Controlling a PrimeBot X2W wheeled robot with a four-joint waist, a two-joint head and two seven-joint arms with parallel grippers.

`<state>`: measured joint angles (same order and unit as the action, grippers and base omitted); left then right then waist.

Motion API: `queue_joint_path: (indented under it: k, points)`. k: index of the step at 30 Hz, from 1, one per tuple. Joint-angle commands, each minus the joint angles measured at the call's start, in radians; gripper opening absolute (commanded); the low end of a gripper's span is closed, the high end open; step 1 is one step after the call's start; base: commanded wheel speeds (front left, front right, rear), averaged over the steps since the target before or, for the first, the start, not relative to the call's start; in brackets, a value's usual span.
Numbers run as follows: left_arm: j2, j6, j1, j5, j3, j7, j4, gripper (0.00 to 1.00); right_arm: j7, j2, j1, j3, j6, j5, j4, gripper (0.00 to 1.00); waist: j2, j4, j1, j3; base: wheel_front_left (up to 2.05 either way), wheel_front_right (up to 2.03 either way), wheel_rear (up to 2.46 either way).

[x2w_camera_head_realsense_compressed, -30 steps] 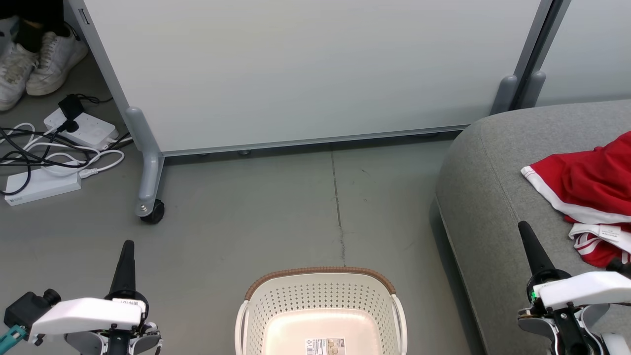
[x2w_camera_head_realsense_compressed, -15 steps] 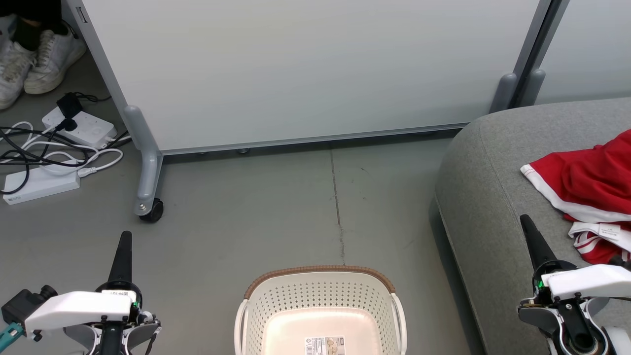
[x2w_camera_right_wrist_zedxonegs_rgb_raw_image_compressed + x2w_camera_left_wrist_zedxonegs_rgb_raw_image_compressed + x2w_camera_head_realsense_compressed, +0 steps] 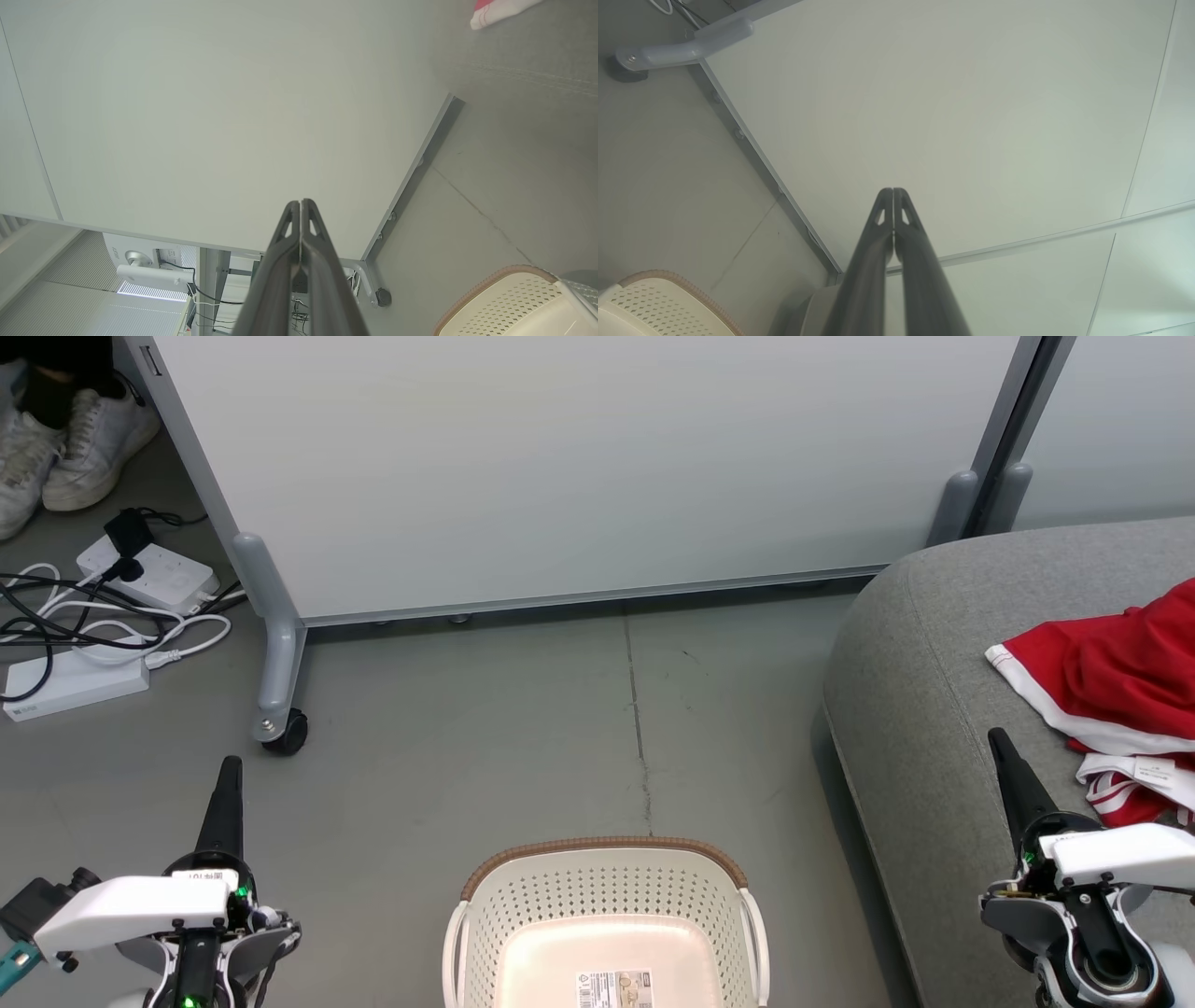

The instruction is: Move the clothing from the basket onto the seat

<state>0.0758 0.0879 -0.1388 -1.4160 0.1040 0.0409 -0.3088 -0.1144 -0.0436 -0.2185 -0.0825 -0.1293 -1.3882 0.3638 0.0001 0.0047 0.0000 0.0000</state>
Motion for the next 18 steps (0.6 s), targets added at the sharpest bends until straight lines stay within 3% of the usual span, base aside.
queue_joint_path:
  k: [1, 18]
  points:
    - [0.001, 0.010, -0.029, -0.014, 0.009, 0.006, 0.001, 0.00, -0.005, -0.010, -0.023, -0.003, -0.002, -0.020, 0.000, 0.00, -0.0001, 0.000, 0.0000, 0.000, 0.00, 0.00, 0.00]
    - [-0.015, 0.033, -0.055, -0.121, 0.040, 0.039, -0.016, 0.00, -0.018, -0.011, -0.058, -0.010, -0.002, -0.143, 0.040, 0.00, -0.0001, -0.002, 0.0000, 0.006, 0.00, 0.00, 0.00]
